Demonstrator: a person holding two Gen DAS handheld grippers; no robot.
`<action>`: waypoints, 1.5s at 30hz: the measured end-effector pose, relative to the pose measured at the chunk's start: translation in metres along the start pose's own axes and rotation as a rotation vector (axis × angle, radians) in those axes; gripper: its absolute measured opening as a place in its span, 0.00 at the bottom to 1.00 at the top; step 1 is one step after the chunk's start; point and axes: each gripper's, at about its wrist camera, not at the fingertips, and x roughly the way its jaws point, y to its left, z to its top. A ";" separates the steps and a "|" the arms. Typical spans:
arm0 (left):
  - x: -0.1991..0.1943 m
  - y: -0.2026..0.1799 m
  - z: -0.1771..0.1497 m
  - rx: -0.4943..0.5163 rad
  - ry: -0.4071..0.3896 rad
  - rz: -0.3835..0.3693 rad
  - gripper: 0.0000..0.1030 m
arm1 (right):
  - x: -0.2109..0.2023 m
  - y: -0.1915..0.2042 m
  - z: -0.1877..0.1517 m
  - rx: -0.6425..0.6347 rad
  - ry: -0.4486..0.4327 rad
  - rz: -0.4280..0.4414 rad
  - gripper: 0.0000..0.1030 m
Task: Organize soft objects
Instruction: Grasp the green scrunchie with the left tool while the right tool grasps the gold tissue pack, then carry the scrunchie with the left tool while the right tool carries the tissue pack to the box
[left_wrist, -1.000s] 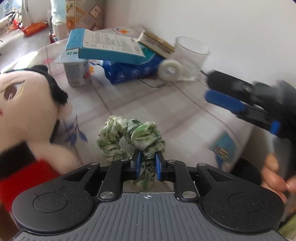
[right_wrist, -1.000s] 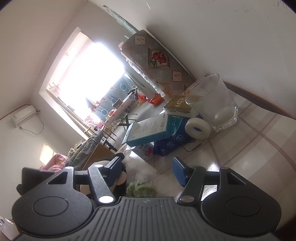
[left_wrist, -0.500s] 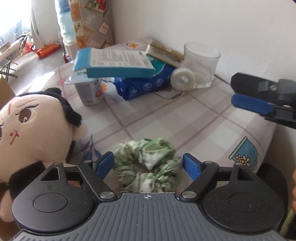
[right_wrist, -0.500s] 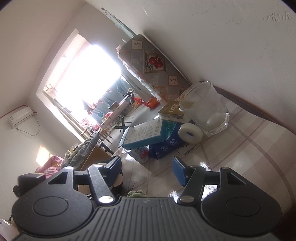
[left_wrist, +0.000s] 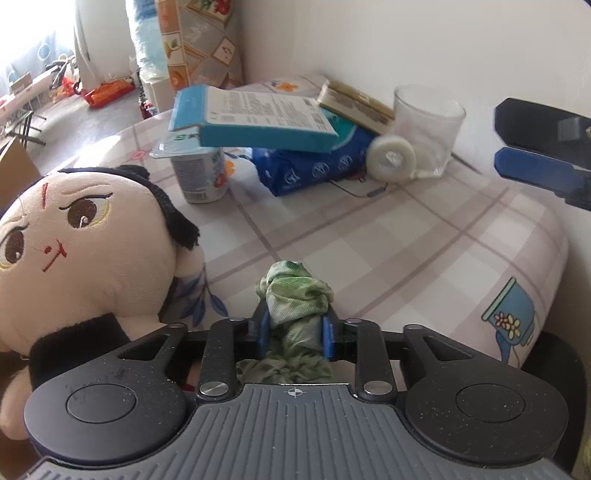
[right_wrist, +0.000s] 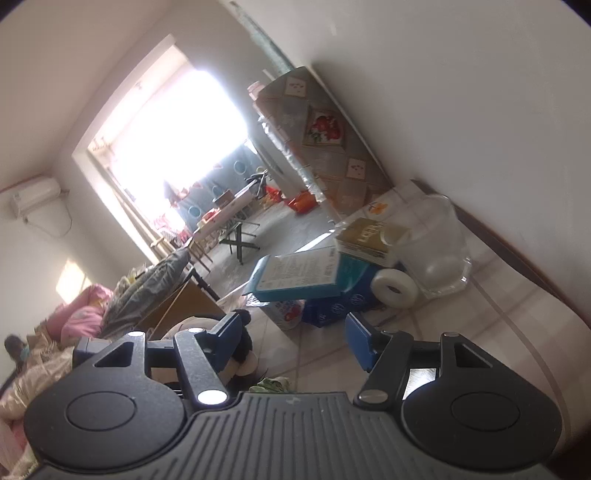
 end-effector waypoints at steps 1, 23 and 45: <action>-0.004 0.003 0.000 -0.011 -0.011 -0.006 0.21 | 0.002 0.006 0.003 -0.027 0.006 -0.004 0.64; -0.040 0.051 0.004 -0.142 -0.125 -0.162 0.18 | 0.201 -0.007 0.118 -0.629 0.549 -0.189 0.73; -0.083 0.050 -0.001 -0.164 -0.263 -0.166 0.18 | 0.164 0.020 0.128 -0.584 0.378 -0.168 0.59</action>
